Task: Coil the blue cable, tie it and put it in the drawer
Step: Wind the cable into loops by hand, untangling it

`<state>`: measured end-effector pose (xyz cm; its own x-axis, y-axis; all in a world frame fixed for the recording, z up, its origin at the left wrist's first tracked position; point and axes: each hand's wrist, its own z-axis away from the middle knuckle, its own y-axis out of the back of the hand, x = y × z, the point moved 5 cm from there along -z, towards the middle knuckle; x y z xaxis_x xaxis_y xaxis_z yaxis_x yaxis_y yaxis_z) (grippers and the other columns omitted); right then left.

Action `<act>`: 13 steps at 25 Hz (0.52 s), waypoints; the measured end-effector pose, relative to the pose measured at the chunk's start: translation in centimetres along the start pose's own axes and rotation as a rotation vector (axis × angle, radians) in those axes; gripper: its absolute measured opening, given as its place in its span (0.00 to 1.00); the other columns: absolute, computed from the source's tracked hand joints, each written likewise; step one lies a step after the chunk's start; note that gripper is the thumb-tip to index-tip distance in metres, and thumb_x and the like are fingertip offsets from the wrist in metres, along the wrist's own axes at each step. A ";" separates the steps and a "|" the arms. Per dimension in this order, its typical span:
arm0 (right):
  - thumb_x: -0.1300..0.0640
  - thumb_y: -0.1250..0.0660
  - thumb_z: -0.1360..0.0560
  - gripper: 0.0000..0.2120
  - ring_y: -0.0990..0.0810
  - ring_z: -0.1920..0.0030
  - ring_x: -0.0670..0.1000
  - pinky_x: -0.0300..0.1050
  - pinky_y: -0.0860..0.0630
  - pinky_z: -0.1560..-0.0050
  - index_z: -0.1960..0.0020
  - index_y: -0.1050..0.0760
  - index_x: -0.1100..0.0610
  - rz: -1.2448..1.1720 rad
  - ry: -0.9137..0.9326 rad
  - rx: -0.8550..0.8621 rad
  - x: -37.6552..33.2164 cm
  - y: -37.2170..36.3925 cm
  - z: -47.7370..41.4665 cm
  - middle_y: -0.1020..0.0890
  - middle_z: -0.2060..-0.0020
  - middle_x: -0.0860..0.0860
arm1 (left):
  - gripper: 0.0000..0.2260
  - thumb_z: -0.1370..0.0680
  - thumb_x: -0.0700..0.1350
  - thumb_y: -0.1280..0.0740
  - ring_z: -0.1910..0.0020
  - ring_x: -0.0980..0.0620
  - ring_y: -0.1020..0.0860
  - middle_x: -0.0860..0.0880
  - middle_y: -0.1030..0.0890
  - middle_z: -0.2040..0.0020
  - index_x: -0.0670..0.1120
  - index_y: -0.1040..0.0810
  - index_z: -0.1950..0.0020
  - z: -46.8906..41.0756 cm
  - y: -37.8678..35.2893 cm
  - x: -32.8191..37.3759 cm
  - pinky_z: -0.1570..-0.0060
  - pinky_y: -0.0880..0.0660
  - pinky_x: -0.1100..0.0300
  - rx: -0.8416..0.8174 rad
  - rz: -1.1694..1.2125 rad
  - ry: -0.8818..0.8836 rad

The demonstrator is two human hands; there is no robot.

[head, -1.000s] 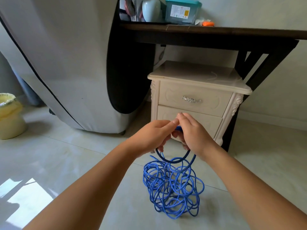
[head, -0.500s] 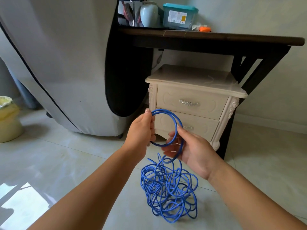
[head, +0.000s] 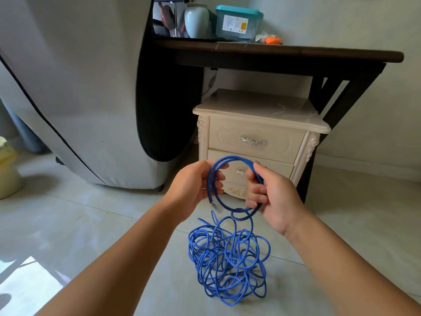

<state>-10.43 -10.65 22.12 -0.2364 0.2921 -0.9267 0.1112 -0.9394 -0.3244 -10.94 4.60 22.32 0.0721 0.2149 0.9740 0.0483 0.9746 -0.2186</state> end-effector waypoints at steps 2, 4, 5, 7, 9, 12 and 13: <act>0.51 0.44 0.18 0.18 0.46 0.79 0.45 0.38 0.46 0.76 0.65 0.32 0.53 0.155 0.006 -0.012 -0.4 0.2 0.0 0.44 0.77 0.45 | 0.18 0.16 0.46 0.46 0.65 0.49 0.25 0.45 0.24 0.63 0.40 0.18 0.46 0.1 -0.4 0.4 0.60 0.22 0.57 -0.064 -0.129 -0.023; 0.51 0.44 0.18 0.18 0.48 0.78 0.46 0.39 0.48 0.76 0.66 0.33 0.54 0.330 0.033 -0.053 -0.7 -0.1 0.2 0.44 0.78 0.45 | 0.21 0.16 0.54 0.45 0.67 0.50 0.25 0.46 0.24 0.64 0.43 0.18 0.49 0.4 -1.2 0.6 0.62 0.22 0.58 -0.116 -0.296 -0.058; 0.52 0.44 0.19 0.18 0.47 0.78 0.46 0.39 0.48 0.76 0.66 0.33 0.54 0.428 0.062 -0.067 -0.9 -0.3 0.2 0.43 0.79 0.45 | 0.21 0.16 0.57 0.44 0.68 0.52 0.25 0.46 0.24 0.65 0.44 0.19 0.52 0.6 -1.6 0.7 0.64 0.22 0.58 -0.129 -0.388 -0.082; 0.53 0.44 0.20 0.15 0.44 0.78 0.46 0.38 0.45 0.76 0.65 0.31 0.55 0.570 0.125 -0.054 -1.0 -0.6 0.1 0.40 0.79 0.44 | 0.18 0.18 0.57 0.41 0.71 0.53 0.26 0.47 0.24 0.66 0.46 0.22 0.55 0.6 -2.0 0.9 0.66 0.22 0.57 -0.121 -0.592 -0.159; 0.54 0.44 0.20 0.10 0.43 0.78 0.45 0.37 0.44 0.77 0.59 0.30 0.54 0.506 0.139 -0.025 -0.9 -0.6 -0.1 0.38 0.78 0.45 | 0.17 0.18 0.56 0.41 0.75 0.54 0.30 0.50 0.28 0.70 0.46 0.23 0.55 0.3 -1.9 0.8 0.71 0.26 0.56 -0.090 -0.748 -0.223; 0.56 0.45 0.20 0.07 0.40 0.77 0.47 0.39 0.42 0.76 0.48 0.30 0.57 0.106 0.051 -0.074 -0.6 -0.4 -0.4 0.32 0.75 0.50 | 0.17 0.17 0.55 0.41 0.76 0.56 0.38 0.55 0.35 0.73 0.43 0.26 0.57 -0.2 -1.4 0.5 0.73 0.38 0.59 -0.027 -0.656 -0.230; 0.56 0.45 0.20 0.08 0.35 0.76 0.49 0.41 0.37 0.74 0.46 0.30 0.58 0.031 0.022 -0.110 -0.5 -0.3 -0.4 0.30 0.73 0.52 | 0.17 0.17 0.54 0.40 0.75 0.56 0.39 0.54 0.36 0.73 0.44 0.28 0.59 -0.3 -1.2 0.5 0.73 0.39 0.59 0.004 -0.567 -0.226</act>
<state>-9.98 -10.47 22.66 -0.2104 0.2682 -0.9401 0.2241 -0.9228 -0.3134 -10.70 3.55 23.08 -0.1771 -0.3298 0.9273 0.0136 0.9413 0.3373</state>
